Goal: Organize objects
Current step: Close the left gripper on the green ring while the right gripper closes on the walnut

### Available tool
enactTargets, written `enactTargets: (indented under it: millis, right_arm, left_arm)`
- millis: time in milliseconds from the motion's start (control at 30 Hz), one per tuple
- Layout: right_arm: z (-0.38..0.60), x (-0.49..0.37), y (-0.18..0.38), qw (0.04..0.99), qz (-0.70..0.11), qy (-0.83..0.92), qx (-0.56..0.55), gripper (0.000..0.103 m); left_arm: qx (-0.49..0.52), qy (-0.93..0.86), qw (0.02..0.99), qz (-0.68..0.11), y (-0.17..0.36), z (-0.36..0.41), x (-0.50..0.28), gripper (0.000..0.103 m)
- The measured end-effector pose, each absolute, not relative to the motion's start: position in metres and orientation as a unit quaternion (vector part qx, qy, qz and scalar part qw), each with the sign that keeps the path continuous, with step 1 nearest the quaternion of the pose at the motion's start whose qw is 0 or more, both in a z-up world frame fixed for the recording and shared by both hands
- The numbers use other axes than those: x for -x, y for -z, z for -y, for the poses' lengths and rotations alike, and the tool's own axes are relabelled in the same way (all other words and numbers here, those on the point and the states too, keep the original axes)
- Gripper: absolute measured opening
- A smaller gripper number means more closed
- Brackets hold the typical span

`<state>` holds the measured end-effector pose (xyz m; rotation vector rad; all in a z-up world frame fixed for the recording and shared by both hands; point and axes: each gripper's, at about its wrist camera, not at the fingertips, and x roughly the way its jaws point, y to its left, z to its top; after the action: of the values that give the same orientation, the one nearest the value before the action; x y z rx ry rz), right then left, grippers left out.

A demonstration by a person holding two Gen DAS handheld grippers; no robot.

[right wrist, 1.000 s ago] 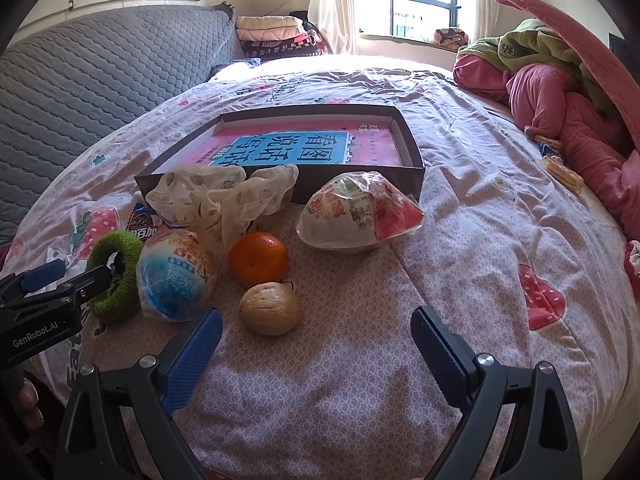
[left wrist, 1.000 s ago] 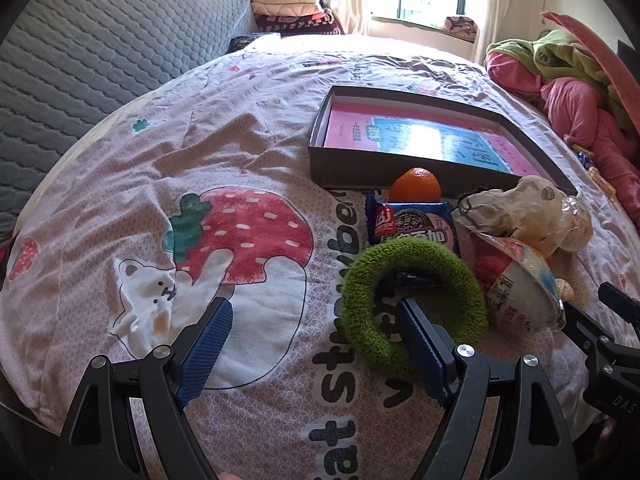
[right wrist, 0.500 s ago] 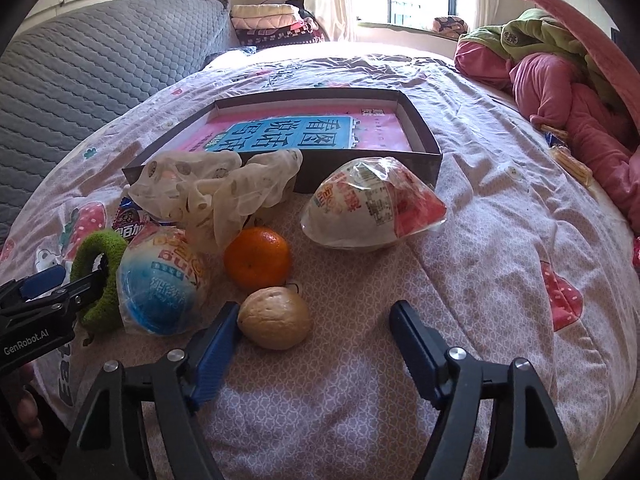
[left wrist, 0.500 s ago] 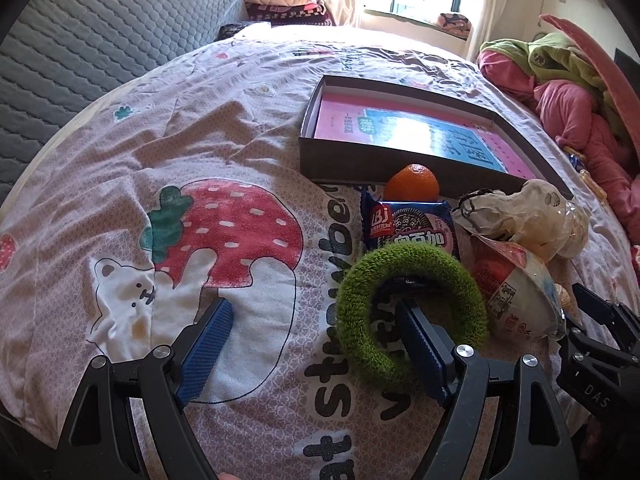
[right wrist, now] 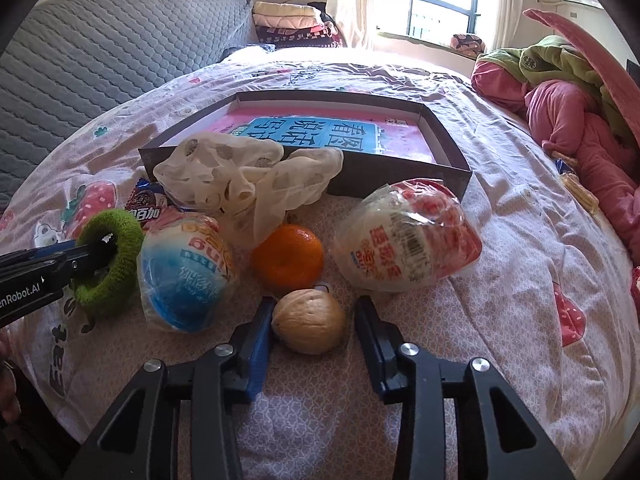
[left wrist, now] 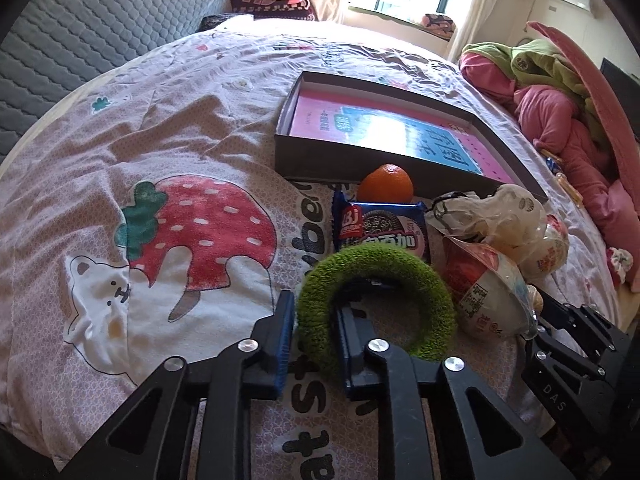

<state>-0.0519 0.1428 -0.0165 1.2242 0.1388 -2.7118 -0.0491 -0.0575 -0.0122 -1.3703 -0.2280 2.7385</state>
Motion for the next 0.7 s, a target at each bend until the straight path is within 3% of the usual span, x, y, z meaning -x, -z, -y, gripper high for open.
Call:
enactTargets:
  millis: [700]
  right_arm:
    - [-0.154, 0.036, -0.015, 0.096, -0.022, 0.933, -0.346, 0.034]
  left_arm:
    - [0.384, -0.918, 0.055, 0.087, -0.024, 0.051, 0.036, 0.012]
